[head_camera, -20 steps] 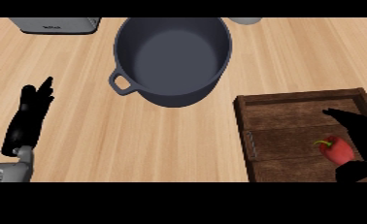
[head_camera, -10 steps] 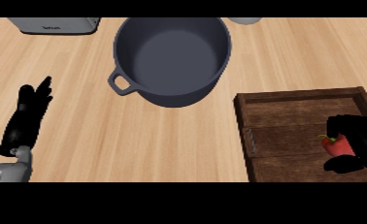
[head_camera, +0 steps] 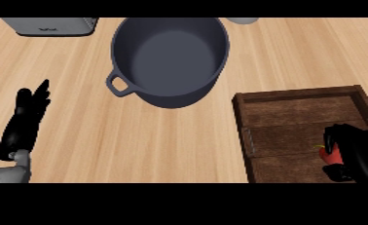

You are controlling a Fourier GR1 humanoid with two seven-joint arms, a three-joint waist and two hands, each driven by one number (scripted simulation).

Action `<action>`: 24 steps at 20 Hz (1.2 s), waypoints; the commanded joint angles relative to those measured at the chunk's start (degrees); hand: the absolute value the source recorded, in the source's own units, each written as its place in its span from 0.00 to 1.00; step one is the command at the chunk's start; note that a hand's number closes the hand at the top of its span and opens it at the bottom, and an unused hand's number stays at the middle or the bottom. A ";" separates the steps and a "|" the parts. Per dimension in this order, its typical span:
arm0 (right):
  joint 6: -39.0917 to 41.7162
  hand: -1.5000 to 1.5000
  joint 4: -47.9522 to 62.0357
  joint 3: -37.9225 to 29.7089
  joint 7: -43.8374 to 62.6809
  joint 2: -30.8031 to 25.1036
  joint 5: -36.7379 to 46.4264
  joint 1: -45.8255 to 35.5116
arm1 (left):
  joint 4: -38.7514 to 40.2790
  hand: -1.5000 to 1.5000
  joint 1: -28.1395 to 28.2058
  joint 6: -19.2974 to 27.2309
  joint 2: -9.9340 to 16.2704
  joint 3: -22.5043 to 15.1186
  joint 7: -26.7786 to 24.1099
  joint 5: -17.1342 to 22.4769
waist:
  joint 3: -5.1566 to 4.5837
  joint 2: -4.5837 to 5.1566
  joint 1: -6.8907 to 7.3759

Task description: Pick the bell pepper from the tray and place it in the pot

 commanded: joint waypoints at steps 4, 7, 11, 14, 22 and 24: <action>6.86 1.00 -11.78 6.92 26.69 16.74 11.15 5.26 | 1.82 0.50 -0.16 -0.39 0.78 0.86 -0.11 -0.12 | 0.64 0.21 -0.79; 10.21 1.00 -22.75 13.15 36.98 17.45 14.75 2.74 | 0.51 0.50 0.22 -1.17 0.89 1.25 -0.02 0.80 | 0.74 0.01 0.26; 9.35 1.00 -32.42 22.89 42.57 17.65 21.06 -2.54 | 1.68 0.50 -0.49 -0.72 -0.27 0.61 -1.25 0.18 | 0.76 0.10 0.66; 8.87 1.00 -35.31 30.08 45.80 17.71 23.72 -9.75 | 3.03 0.50 -1.90 0.42 -1.46 -0.27 -0.37 -0.98 | 0.79 0.25 0.89; 24.91 1.00 -31.53 40.65 61.08 17.76 29.09 -37.84 | 1.77 0.50 -1.19 -2.27 0.09 0.34 -1.62 -0.45 | 0.81 0.37 2.07; 24.23 1.00 -27.04 36.26 61.81 17.76 21.69 -45.32 | 1.37 0.50 -3.12 -2.71 0.13 0.50 0.21 -0.20 | 0.88 0.49 2.13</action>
